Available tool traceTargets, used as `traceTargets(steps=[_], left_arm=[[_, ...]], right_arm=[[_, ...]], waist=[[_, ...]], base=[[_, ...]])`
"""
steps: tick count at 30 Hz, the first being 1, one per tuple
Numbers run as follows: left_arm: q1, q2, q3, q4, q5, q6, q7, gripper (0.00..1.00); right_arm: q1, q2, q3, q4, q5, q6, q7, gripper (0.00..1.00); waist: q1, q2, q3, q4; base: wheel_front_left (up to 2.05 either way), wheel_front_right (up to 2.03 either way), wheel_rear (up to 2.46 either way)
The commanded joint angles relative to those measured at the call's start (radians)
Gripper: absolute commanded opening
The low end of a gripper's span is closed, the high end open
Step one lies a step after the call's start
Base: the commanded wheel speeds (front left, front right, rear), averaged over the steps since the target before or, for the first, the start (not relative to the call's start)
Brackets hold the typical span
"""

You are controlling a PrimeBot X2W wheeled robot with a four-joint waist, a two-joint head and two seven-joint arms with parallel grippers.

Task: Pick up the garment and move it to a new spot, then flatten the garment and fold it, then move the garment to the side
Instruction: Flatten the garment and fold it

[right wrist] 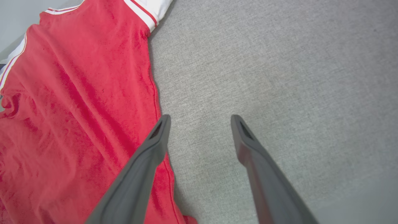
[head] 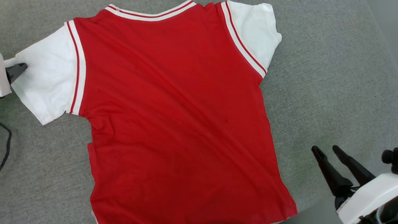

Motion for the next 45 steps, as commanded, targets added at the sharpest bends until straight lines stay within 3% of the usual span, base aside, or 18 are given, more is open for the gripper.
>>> traceTargets(steps=[1, 2, 3, 5, 14, 24, 34, 45], left_arm=[[0.067, -0.025, -0.036, 0.011, 0.0, -0.002, 0.031, 0.94], [0.071, -0.018, -0.037, 0.005, 0.002, 0.001, 0.032, 0.9], [0.074, -0.012, -0.039, -0.001, 0.004, 0.001, 0.032, 0.64], [0.075, 0.001, -0.037, -0.006, 0.02, 0.015, 0.02, 0.0], [0.034, -0.006, -0.007, -0.046, -0.002, -0.006, -0.041, 0.0], [-0.015, -0.038, 0.004, -0.103, -0.029, -0.047, -0.1, 0.0], [-0.016, -0.035, -0.01, -0.152, -0.06, -0.067, -0.121, 0.0], [-0.074, -0.024, -0.037, -0.178, -0.079, -0.074, -0.132, 0.0]], right_arm=[[0.0, 0.006, -0.011, -0.013, 0.005, -0.001, -0.006, 1.0], [0.002, 0.007, -0.015, -0.018, 0.008, -0.001, -0.004, 1.0], [0.003, 0.009, -0.021, -0.025, 0.009, -0.001, -0.005, 1.0], [-0.003, 0.01, -0.033, -0.038, 0.009, -0.001, -0.013, 1.0], [-0.06, -0.005, -0.1, -0.068, -0.004, -0.001, 0.039, 1.0], [-0.253, -0.041, -0.2, -0.016, -0.031, -0.001, 0.266, 1.0], [-0.573, -0.078, -0.281, 0.236, -0.109, -0.001, 0.442, 1.0], [-0.883, -0.051, -0.328, 0.519, -0.245, 0.0, 0.46, 1.0]], waist=[[0.0, 0.0, 0.004, -0.004], [0.0, 0.0, 0.005, -0.005], [0.0, 0.0, 0.007, -0.006], [0.0, 0.0, 0.009, -0.007], [0.0, 0.0, -0.009, 0.031], [0.0, 0.0, -0.051, 0.125], [0.0, 0.0, -0.025, 0.239], [0.0, 0.0, 0.081, 0.321]], base=[[0.0, 0.0, 0.0], [0.0, 0.0, 0.0], [0.0, 0.0, 0.0], [0.0, 0.0, 0.0], [0.0, 0.0, 0.0], [0.0, 0.0, 0.0], [0.0, 0.0, 0.0], [0.0, 0.0, 0.0]])
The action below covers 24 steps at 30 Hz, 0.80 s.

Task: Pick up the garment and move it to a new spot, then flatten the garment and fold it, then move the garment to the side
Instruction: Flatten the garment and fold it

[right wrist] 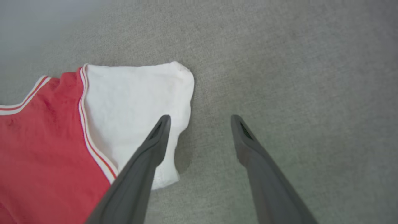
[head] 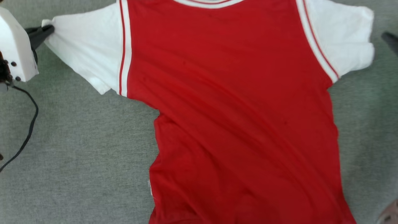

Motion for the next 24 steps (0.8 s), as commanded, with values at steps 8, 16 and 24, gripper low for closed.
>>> traceTargets(steps=[8, 16, 24], left_arm=[[-0.056, 0.007, -0.047, -0.019, -0.015, -0.001, -0.02, 0.0], [-0.075, 0.021, -0.114, -0.009, -0.037, 0.0, -0.043, 0.0], [-0.087, 0.038, -0.163, 0.013, -0.06, 0.0, -0.063, 0.0]], right_arm=[[-0.16, 0.027, -0.029, 0.142, -0.11, -0.001, -0.035, 1.0], [-0.196, 0.062, 0.016, 0.266, -0.141, 0.0, -0.002, 1.0], [-0.182, 0.089, 0.036, 0.292, -0.144, 0.001, 0.11, 1.0]], waist=[[-0.0001, 0.0, 0.097, 0.059], [-0.0001, 0.0, 0.128, 0.074], [-0.0001, 0.0, 0.12, 0.077]], base=[[0.0, 0.0, 0.0], [0.0, 0.0, 0.0], [0.0, 0.0, 0.0]])
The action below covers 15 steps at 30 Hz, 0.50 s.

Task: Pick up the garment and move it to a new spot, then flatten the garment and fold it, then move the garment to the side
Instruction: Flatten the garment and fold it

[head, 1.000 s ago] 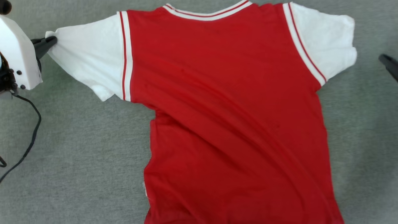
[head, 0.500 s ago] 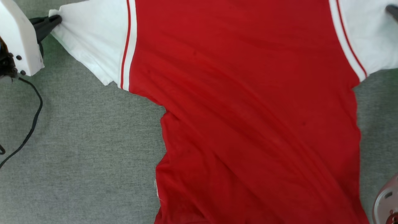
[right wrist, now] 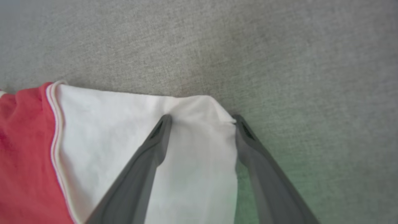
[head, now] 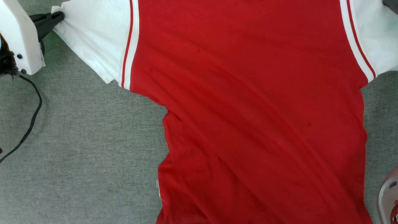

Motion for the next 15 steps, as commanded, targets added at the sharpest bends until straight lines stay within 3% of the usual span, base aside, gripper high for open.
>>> traceTargets(steps=[1, 2, 3, 4, 15], left_arm=[[0.008, 0.006, -0.017, 0.021, 0.0, 0.002, 0.004, 0.0], [0.003, 0.003, -0.024, 0.022, -0.002, 0.003, -0.001, 0.0], [-0.002, -0.001, -0.029, 0.024, -0.005, 0.002, -0.007, 0.0], [-0.006, -0.003, -0.034, 0.027, -0.008, 0.003, -0.011, 0.0], [-0.057, -0.006, -0.084, 0.052, -0.031, 0.002, -0.085, 0.0]], right_arm=[[0.077, 0.071, 0.038, 0.073, 0.0, 0.003, 0.056, 1.0], [0.078, 0.062, 0.058, 0.064, 0.006, 0.003, 0.041, 0.72], [0.076, 0.054, 0.07, 0.057, 0.017, 0.003, 0.016, 0.32], [0.08, 0.044, 0.084, 0.062, 0.017, 0.003, 0.012, 0.0], [0.042, -0.047, 0.147, 0.072, 0.072, 0.003, -0.109, 0.0]], waist=[[0.0, 0.0, -0.001, 0.001], [0.0, 0.0, -0.001, 0.004], [0.0, 0.0, -0.001, 0.008], [0.0, 0.0, -0.003, 0.009], [0.0, 0.0, -0.059, 0.011]], base=[[0.0, 0.0, 0.0], [0.0, 0.0, 0.0], [0.0, 0.0, 0.0], [0.0, 0.0, 0.0], [0.0, 0.0, 0.0]])
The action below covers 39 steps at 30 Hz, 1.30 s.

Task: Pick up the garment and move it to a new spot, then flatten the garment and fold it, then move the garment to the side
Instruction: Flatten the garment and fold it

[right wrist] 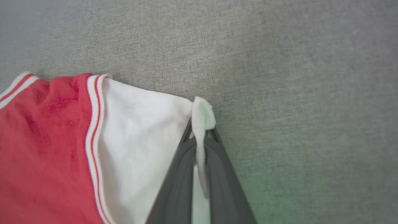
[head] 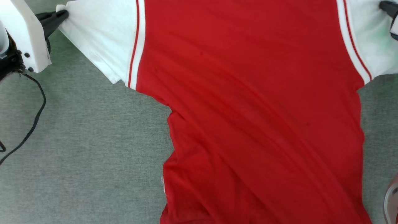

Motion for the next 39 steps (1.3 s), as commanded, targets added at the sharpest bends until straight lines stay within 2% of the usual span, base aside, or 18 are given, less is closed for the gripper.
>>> traceTargets(steps=[1, 7, 12, 19, 20, 23, 34, 39], left_arm=[[-0.012, -0.01, -0.001, 0.005, -0.019, 0.002, -0.01, 0.0], [-0.03, -0.034, -0.019, 0.026, -0.045, 0.002, -0.038, 0.0], [-0.082, -0.055, -0.035, 0.072, 0.003, 0.002, -0.071, 0.0], [-0.188, -0.122, -0.012, 0.14, 0.046, 0.009, -0.159, 0.0], [-0.224, -0.15, -0.002, 0.17, 0.064, 0.012, -0.201, 0.0], [-0.291, -0.182, -0.003, 0.217, 0.097, 0.015, -0.239, 0.0], [-0.468, -0.258, -0.054, 0.376, 0.165, 0.006, -0.23, 0.0], [-0.548, -0.258, -0.077, 0.427, 0.193, 0.004, -0.236, 0.0]], right_arm=[[0.022, 0.003, 0.011, 0.017, 0.011, 0.002, -0.01, 0.0], [-0.014, -0.042, 0.022, 0.04, 0.026, 0.001, -0.023, 0.0], [-0.049, -0.073, 0.039, 0.062, 0.053, 0.001, -0.047, 0.0], [-0.123, -0.087, 0.089, 0.099, 0.102, 0.001, -0.11, 0.0], [-0.153, -0.093, 0.107, 0.118, 0.116, 0.001, -0.137, 0.0], [-0.215, -0.097, 0.135, 0.152, 0.138, 0.001, -0.188, 0.0], [-0.363, -0.133, 0.278, 0.315, 0.156, 0.001, -0.245, 0.0], [-0.445, -0.135, 0.321, 0.367, 0.149, 0.001, -0.253, 0.0]], waist=[[-0.0001, 0.0, -0.034, 0.0], [-0.0001, 0.0, -0.157, 0.011], [-0.0001, 0.0, -0.28, 0.025], [-0.0001, 0.0, -0.41, 0.035], [-0.0001, 0.0, -0.446, 0.038], [-0.0001, 0.0, -0.488, 0.042], [-0.0001, 0.0, -0.559, 0.045], [-0.0001, 0.0, -0.518, 0.039]], base=[[0.0, 0.0, 0.0], [0.0, 0.0, 0.0], [0.0, 0.0, 0.0], [0.0, 0.0, 0.0], [0.0, 0.0, 0.0], [0.0, 0.0, 0.0], [0.0, 0.0, 0.0], [0.0, 0.0, 0.0]])
